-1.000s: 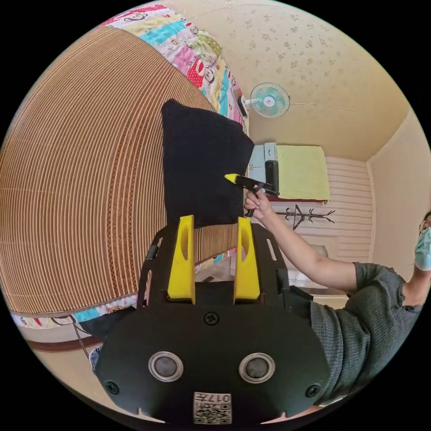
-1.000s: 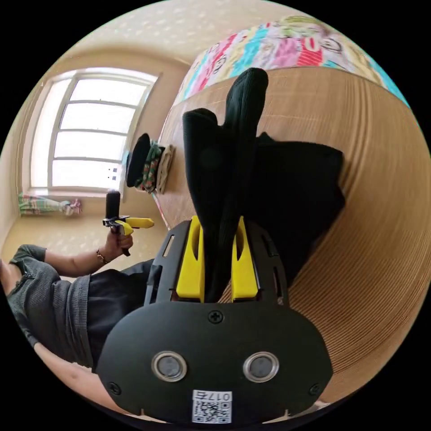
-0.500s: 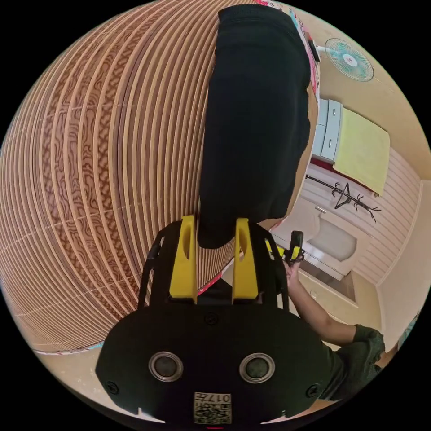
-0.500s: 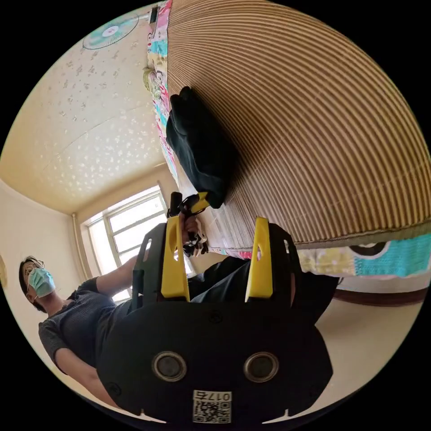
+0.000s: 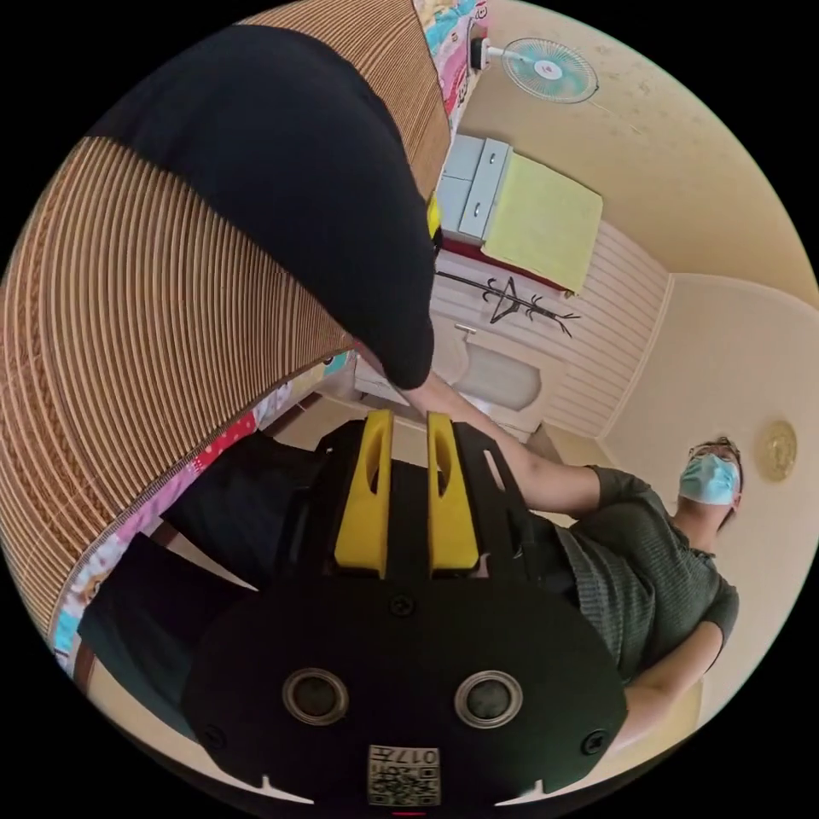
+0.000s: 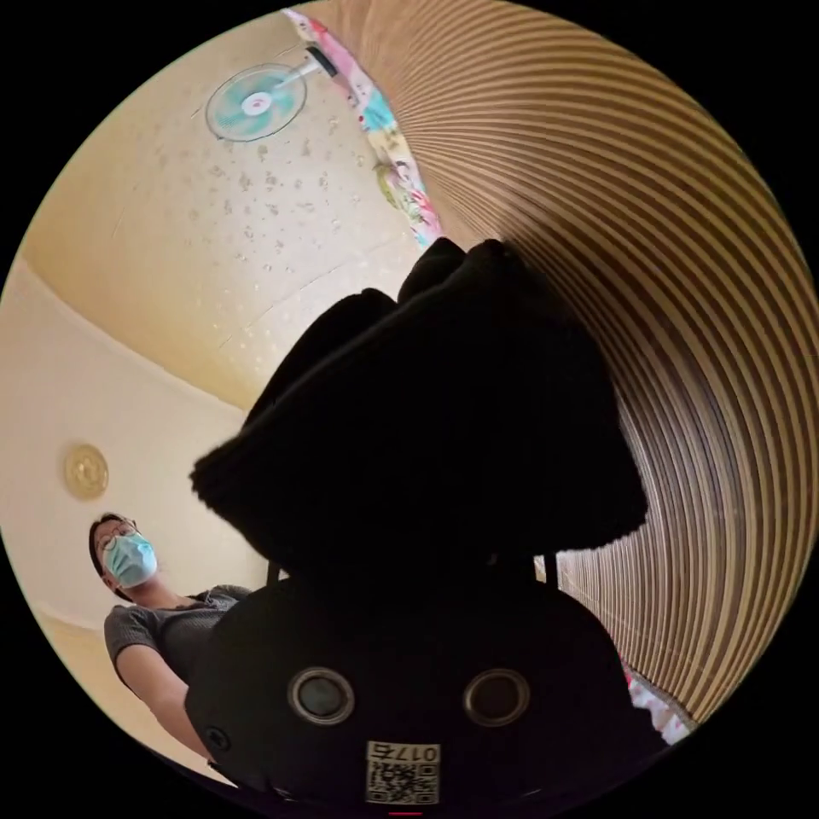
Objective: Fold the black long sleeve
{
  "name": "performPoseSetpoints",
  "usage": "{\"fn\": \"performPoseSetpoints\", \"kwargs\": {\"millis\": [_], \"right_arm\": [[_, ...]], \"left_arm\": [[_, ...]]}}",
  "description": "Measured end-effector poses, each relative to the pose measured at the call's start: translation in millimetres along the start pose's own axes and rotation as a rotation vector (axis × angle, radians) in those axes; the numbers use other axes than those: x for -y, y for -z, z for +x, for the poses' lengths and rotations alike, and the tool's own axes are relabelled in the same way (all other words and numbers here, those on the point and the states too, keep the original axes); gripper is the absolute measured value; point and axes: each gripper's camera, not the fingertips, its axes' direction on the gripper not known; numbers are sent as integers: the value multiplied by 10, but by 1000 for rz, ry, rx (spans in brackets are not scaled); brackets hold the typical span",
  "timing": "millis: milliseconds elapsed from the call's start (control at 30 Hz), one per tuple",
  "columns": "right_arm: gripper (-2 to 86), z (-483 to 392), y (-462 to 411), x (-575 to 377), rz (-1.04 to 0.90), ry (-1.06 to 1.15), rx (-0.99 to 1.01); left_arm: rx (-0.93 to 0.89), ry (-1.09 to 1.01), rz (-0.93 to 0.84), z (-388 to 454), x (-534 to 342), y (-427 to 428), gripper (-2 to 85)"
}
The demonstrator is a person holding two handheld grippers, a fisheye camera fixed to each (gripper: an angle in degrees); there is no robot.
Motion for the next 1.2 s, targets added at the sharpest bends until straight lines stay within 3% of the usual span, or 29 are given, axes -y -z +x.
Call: {"fn": "performPoseSetpoints", "kwargs": {"millis": [167,300,400,500,567,633,833,967,1100,1200], "right_arm": [[181,-1375,901,471,94,261,2],[163,-2170,1931,700,195,307,-60],[147,-2548,2863,675,311,262,-192],[129,-2504,3771,190,546,46,-467],[109,-2329,4264,-605,825,-238,-661],[66,-2105,4392,-1224,947,-394,-712],[12,-928,3906,-2713,866,-646,-659],[6,-248,3237,-3304,863,-744,-485],[4,89,2603,-3298,907,-686,-303],[4,211,2051,-2863,804,-542,-174]], "left_arm": [[254,217,-5,-213,-469,826,108],[320,447,74,-372,-1053,1395,112],[369,475,157,-262,-1323,1517,113],[453,503,196,-161,-1496,1395,111],[453,566,199,-215,-1573,1262,110],[439,615,202,-276,-1618,1045,108],[464,659,269,-222,-1409,754,85],[531,619,203,-82,-1049,796,68],[605,550,114,108,-685,782,65],[632,483,58,178,-574,717,57]]}}
